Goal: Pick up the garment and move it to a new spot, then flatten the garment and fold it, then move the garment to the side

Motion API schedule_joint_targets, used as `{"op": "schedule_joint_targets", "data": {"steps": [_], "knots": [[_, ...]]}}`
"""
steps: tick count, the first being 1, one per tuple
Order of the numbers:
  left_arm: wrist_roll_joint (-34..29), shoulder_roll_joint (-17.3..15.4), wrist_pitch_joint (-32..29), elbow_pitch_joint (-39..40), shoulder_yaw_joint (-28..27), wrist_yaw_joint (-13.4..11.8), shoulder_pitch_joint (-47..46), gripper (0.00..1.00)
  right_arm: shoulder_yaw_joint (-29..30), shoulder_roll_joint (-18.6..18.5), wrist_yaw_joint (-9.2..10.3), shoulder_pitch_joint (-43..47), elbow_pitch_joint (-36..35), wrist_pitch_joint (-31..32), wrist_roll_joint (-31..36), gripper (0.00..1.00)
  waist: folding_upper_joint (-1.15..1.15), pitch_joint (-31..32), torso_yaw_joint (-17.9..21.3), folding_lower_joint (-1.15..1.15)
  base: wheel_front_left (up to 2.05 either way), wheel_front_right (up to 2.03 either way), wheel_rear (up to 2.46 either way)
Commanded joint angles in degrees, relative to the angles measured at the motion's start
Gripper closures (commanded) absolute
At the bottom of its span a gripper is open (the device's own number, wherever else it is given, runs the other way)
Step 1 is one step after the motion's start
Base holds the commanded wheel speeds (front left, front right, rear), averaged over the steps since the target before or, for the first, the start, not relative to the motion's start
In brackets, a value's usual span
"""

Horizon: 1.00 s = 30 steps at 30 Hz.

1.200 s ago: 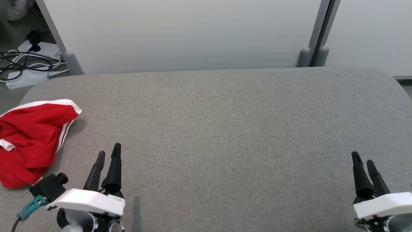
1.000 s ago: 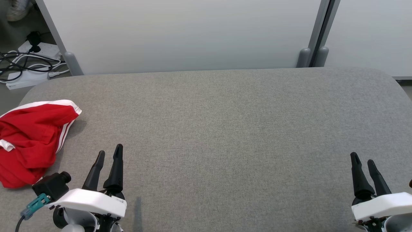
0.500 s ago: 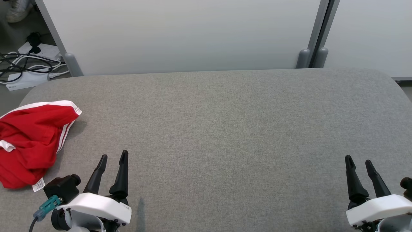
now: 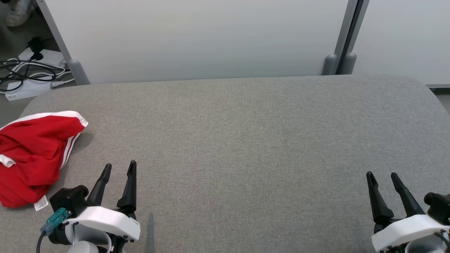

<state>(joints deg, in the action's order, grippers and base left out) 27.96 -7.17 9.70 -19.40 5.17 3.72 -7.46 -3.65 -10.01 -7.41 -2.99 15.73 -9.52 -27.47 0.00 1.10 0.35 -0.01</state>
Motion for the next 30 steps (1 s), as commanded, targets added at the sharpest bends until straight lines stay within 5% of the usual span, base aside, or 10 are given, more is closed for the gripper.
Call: {"op": "schedule_joint_targets", "data": {"steps": [1, 30], "knots": [[-1.63, -1.52, 0.84, 0.94, -1.61, 0.09, -3.41, 0.00, -1.12, -1.62, -0.06, -1.34, -1.24, -1.02, 1.63, 0.00, 0.00, 0.01, 0.05, 0.00, 0.00, 0.00, 0.00], [-13.27, -2.58, 3.27, -3.64, -1.39, -1.53, -5.71, 0.00, -1.56, -2.37, -0.08, 0.19, -1.86, -5.48, 11.28, 0.00, 0.00, 0.37, -1.30, 0.00, 0.00, 0.00, 0.00]]}}
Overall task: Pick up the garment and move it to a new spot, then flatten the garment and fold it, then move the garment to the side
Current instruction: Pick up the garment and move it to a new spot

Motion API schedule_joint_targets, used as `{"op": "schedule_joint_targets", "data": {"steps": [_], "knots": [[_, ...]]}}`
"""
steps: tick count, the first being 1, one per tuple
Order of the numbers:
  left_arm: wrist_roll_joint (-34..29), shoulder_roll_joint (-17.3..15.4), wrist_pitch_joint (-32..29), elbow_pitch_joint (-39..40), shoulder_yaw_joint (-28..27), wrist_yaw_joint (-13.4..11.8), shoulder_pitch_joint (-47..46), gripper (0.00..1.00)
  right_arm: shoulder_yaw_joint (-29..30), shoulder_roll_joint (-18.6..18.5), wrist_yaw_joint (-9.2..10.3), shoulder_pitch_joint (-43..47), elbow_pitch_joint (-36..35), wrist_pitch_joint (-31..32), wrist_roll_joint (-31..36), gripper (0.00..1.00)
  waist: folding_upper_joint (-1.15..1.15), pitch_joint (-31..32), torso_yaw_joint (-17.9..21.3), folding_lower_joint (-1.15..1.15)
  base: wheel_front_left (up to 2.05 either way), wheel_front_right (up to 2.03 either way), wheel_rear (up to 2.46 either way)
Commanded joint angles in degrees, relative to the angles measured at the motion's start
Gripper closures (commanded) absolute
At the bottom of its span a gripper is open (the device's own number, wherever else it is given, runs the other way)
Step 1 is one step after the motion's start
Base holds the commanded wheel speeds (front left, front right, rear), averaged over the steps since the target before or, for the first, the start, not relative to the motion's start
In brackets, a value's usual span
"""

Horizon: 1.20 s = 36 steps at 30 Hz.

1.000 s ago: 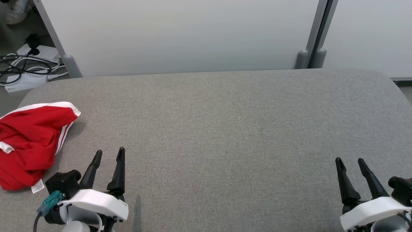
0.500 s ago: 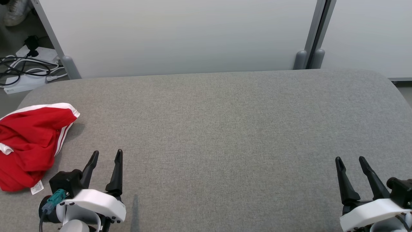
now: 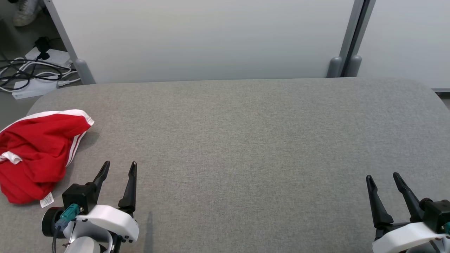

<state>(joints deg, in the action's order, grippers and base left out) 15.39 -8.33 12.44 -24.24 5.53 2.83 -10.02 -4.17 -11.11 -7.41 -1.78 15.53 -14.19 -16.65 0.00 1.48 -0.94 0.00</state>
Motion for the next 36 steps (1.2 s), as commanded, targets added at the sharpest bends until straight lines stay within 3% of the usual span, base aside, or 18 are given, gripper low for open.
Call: {"op": "schedule_joint_targets", "data": {"steps": [1, 9, 26, 36], "knots": [[-0.52, -1.36, 0.47, 1.25, -1.76, -0.65, -3.12, 0.00, -0.99, -1.24, -0.08, -1.00, -1.65, -0.81, 0.36, 0.00, 0.00, -0.01, -0.27, 0.00, 0.00, 0.00, 0.00], [0.83, -1.11, -0.17, 1.89, -2.04, -1.04, -3.13, 0.00, -1.98, -0.83, -0.08, -1.17, -2.71, -0.81, -0.75, 0.00, 0.00, -0.21, -3.88, 0.00, 0.00, 0.00, 0.00], [2.27, -1.20, -1.40, 5.48, -2.00, -2.39, -1.13, 0.00, -4.38, 0.68, -0.08, -1.89, -3.24, -0.81, -0.70, 0.00, 0.00, -0.63, -17.36, 0.00, 0.00, 0.00, 0.00], [2.88, -1.55, -1.75, 5.60, -1.54, -2.37, -0.97, 0.00, -4.21, 1.10, -0.08, -1.80, -3.18, -0.81, 0.76, 0.00, 0.00, -0.68, -20.27, 0.00, 0.00, 0.00, 0.00]]}}
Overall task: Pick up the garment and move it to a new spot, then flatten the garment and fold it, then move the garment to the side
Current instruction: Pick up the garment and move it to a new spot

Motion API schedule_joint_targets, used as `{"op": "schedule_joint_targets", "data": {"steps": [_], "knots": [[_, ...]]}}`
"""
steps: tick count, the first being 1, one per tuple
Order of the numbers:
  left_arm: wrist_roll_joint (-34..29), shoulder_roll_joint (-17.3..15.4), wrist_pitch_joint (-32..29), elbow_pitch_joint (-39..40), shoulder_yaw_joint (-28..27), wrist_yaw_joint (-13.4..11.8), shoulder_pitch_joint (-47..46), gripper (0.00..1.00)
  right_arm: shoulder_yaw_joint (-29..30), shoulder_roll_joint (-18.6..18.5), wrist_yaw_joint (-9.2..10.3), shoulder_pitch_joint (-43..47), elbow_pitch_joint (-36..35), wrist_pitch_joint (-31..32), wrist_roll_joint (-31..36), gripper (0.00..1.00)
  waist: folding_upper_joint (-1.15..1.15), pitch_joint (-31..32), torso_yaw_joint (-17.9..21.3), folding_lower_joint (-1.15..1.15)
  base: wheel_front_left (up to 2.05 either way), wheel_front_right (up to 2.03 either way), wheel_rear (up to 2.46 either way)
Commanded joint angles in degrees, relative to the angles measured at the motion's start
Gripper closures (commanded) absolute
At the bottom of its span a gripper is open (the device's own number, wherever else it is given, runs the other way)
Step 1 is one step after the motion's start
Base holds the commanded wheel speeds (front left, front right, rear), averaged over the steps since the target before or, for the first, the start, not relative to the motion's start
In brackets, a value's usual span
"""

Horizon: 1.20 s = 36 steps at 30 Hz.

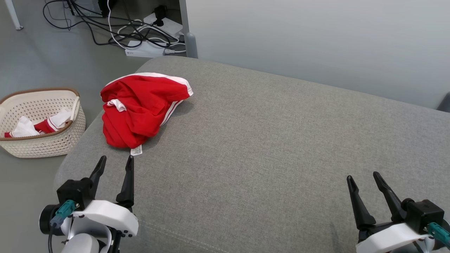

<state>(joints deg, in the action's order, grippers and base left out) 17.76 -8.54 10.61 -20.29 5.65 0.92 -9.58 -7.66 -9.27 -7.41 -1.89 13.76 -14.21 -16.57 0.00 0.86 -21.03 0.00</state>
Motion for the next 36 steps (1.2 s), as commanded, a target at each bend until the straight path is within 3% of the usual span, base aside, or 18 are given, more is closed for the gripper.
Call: {"op": "schedule_joint_targets", "data": {"steps": [1, 13, 23, 29, 36], "knots": [[0.52, -1.35, 0.06, 1.64, -1.58, -0.49, -1.46, 0.00, -0.70, -0.69, -0.08, -1.67, -1.37, -0.79, 0.62, 0.00, 0.00, -0.11, -0.29, 0.00, 0.00, 0.00, 0.00], [2.11, -1.84, -2.03, 1.60, -0.62, 1.17, -3.66, 0.00, -0.83, -1.17, -0.08, -2.39, -0.70, -0.79, 2.04, 0.00, 0.00, -1.02, 0.07, 0.00, 0.00, 0.00, 0.00], [6.67, -6.43, -15.49, -0.58, -1.37, 3.92, -19.62, 0.00, -0.88, -2.31, -0.08, -5.74, -1.83, -0.79, 3.55, 0.00, 0.00, -7.13, 3.62, 0.00, 0.00, 0.00, 0.00], [10.48, -9.23, -23.31, -8.82, -2.61, 4.93, -30.96, 0.00, -2.13, -2.99, -0.08, -8.73, -2.99, -0.79, 3.73, 0.00, 0.00, -11.51, 7.55, 0.00, 0.00, 0.00, 0.00], [13.32, -12.66, -25.79, -22.04, -5.03, 5.31, -39.11, 0.00, -2.98, -3.18, -0.08, -11.30, -3.12, -0.79, 3.51, 0.00, 0.00, -16.03, 12.74, 0.00, 0.00, 0.00, 0.00]]}}
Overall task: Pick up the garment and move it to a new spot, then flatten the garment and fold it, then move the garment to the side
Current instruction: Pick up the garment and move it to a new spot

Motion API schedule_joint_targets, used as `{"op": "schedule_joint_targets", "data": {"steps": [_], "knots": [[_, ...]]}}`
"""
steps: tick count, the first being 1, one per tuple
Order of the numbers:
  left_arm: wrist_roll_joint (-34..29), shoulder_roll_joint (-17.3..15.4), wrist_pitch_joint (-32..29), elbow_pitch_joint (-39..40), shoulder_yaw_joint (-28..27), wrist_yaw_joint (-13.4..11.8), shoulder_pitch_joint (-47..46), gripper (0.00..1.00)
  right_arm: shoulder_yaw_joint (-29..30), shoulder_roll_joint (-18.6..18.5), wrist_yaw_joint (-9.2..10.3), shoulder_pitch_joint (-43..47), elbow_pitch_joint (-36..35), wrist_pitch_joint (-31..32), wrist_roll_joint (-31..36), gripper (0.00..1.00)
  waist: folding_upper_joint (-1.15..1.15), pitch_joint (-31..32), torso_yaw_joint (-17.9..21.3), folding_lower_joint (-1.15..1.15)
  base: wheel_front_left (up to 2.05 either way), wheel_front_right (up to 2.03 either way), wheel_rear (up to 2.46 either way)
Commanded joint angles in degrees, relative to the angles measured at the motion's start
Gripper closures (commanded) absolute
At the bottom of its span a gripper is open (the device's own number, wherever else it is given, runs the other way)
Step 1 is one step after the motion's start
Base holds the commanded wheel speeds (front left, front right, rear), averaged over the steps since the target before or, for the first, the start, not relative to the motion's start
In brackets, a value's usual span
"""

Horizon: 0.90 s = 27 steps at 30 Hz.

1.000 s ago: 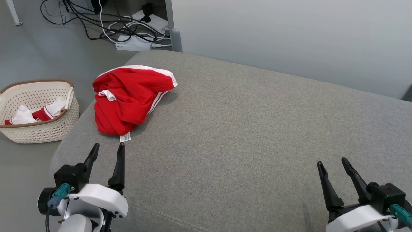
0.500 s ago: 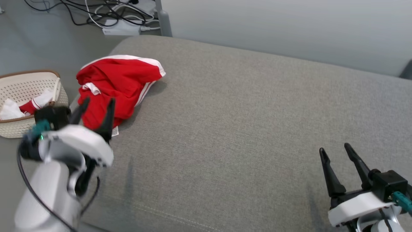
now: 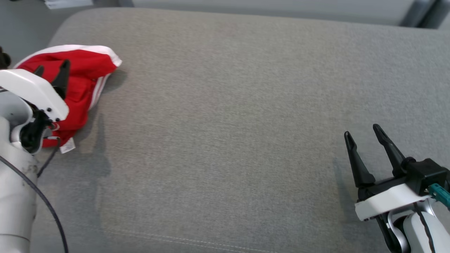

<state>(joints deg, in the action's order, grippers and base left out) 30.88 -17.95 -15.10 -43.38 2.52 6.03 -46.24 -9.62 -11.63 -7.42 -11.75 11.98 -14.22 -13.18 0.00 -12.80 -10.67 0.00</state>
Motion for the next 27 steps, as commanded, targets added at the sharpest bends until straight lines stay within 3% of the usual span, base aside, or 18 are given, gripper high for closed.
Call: {"op": "schedule_joint_targets", "data": {"steps": [1, 9, 17, 18, 19, 20, 27], "knots": [[0.39, -3.87, -0.09, -0.66, -2.27, 0.12, -3.28, 0.00, -1.18, -1.00, -0.07, -1.81, -1.34, -0.78, 0.19, 0.00, 0.00, -3.04, 3.08, 0.00, 0.00, 0.00, 0.00], [0.41, -9.24, 0.11, -11.16, -3.99, -1.60, -6.76, 0.00, -1.99, -1.08, -0.07, -3.83, -1.62, -0.78, -1.27, 0.00, 0.00, -7.17, 7.72, 0.00, 0.00, 0.00, 0.00], [-0.96, -12.13, 1.62, -16.58, -3.36, -3.55, -8.65, 0.00, -3.34, -1.07, -0.07, -4.86, -2.02, -0.78, -3.98, 0.00, 0.00, -8.91, 9.04, 0.00, 0.00, 0.00, 0.00], [-1.01, -12.20, 1.57, -17.32, -3.35, -4.03, -8.84, 0.39, -3.51, -0.91, -0.07, -5.18, -2.14, -0.78, -4.67, 0.00, 0.00, -9.02, 9.20, 0.00, 0.00, 0.00, 0.00], [-1.25, -12.28, 1.50, -17.92, -3.11, -4.43, -9.00, 0.65, -3.64, -1.08, -0.07, -5.47, -2.33, -0.78, -4.69, 0.00, 0.00, -9.11, 9.33, 0.00, 0.00, 0.00, 0.00], [-1.29, -12.35, 1.90, -18.35, -3.15, -4.94, -9.23, 1.00, -3.64, -1.10, -0.07, -5.59, -2.35, -0.78, -4.92, 0.00, 0.00, -9.19, 9.41, 0.00, 0.00, 0.00, 0.00], [-2.09, -12.66, 4.11, -19.65, -1.90, -4.40, -10.18, 1.00, -2.95, -1.20, -0.07, -5.40, -1.89, -0.78, -6.02, 0.00, 0.00, -8.54, 9.30, 0.00, 0.00, 0.00, 0.00]]}}
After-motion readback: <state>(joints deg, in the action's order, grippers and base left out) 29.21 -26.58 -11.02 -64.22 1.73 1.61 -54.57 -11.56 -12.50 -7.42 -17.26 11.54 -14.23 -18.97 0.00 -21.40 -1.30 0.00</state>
